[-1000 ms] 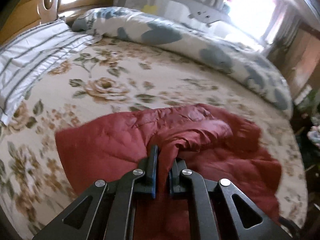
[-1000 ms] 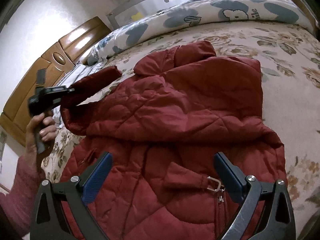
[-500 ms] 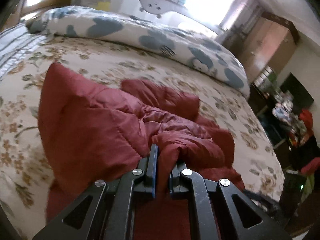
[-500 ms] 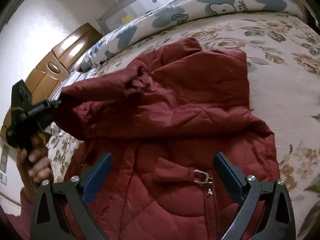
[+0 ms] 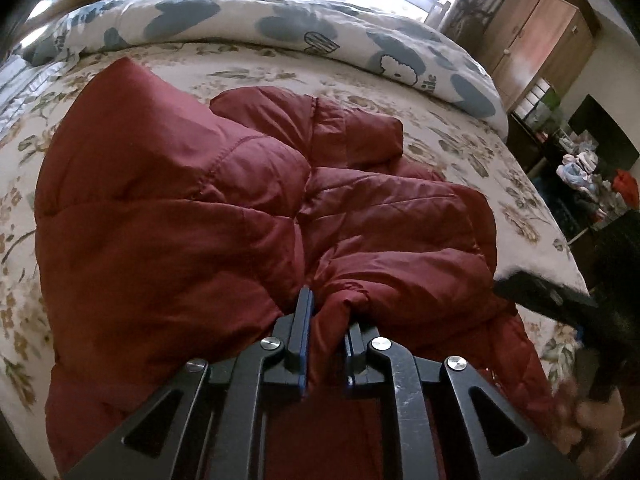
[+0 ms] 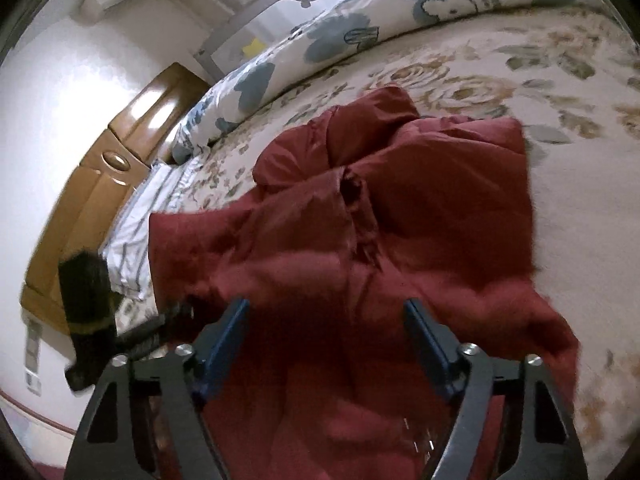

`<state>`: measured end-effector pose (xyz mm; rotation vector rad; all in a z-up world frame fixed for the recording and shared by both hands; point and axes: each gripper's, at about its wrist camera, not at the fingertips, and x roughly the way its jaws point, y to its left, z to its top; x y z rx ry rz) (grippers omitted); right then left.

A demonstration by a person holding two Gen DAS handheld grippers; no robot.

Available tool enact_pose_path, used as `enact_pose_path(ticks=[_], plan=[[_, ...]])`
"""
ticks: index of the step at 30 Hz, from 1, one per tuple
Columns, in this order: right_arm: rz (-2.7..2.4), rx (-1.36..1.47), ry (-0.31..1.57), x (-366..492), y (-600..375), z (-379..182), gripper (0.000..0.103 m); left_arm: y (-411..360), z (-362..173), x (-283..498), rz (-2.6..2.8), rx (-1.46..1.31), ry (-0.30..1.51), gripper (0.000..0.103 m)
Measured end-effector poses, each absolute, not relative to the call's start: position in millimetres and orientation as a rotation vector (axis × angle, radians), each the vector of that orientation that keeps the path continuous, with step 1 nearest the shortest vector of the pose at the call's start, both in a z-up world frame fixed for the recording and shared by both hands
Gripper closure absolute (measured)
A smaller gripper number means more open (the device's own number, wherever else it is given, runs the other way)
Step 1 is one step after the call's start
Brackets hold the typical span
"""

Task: Fold large clothes

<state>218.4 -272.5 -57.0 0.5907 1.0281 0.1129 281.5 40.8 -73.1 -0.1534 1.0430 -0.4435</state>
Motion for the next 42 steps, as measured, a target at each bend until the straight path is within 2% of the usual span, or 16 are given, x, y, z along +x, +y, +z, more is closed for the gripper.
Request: enact_pose_path(ticks=[2,5,7,9,12,17,18,20,21,22,29,31,33,36,39,42], plan=[[0.127,0.635,1.058,236.9,-274.8,-72.6,0.037,37.1,-63.5,278.7,-0.443,-0.149,1.044,0.089],[0.130,0.689,1.096,255.2,-277.1,-94.3,0.054,31.0,-58.6,276.3,-0.442,-0.139,1.054,0.085],[0.128,0.718,1.092,258.8,-278.3,-99.6,0.075,19.0,-59.0,273.9,-0.440,-0.130,1.070,0.082],[0.137,0.742,1.073,257.4,-279.4,-96.4,0.084,16.4,-58.8,275.3,-0.443,-0.136,1.091,0.080],[0.150,0.727,1.033,251.2,-277.2,-82.3,0.091,17.4,-58.2,277.7,-0.463,-0.160,1.110,0.079],[0.139,0.672,0.983,236.6,-274.7,-57.0,0.094,20.9,-52.5,275.1,-0.486,-0.174,1.118,0.070],[0.130,0.662,0.973,233.8,-275.6,-53.2,0.095,20.5,-50.8,273.8,-0.487,-0.166,1.118,0.064],[0.100,0.636,0.959,231.2,-279.1,-47.7,0.095,18.0,-49.1,272.0,-0.484,-0.147,1.112,0.038],[0.084,0.627,0.954,229.0,-281.7,-46.2,0.095,17.7,-48.1,271.4,-0.477,-0.145,1.097,0.017],[0.070,0.626,0.950,226.6,-286.1,-45.5,0.096,20.6,-44.1,267.4,-0.468,-0.143,1.071,0.015],[-0.030,0.648,0.932,202.3,-325.5,-48.3,0.096,45.0,-25.2,270.3,-0.400,-0.136,0.970,0.020],[-0.040,0.656,0.943,199.5,-330.6,-54.7,0.097,49.0,-24.9,280.4,-0.375,-0.128,0.957,0.041],[-0.045,0.651,0.956,199.1,-330.8,-59.7,0.097,51.1,-30.5,291.5,-0.362,-0.136,0.966,0.055],[-0.051,0.625,0.963,199.4,-327.9,-64.2,0.097,45.4,-46.8,310.3,-0.339,-0.121,0.995,0.067],[-0.067,0.576,0.966,199.7,-323.4,-61.6,0.097,35.6,-70.7,328.7,-0.315,-0.086,1.049,0.068],[-0.096,0.510,0.963,198.0,-316.4,-51.3,0.090,25.7,-93.5,344.2,-0.298,-0.058,1.088,0.068]])
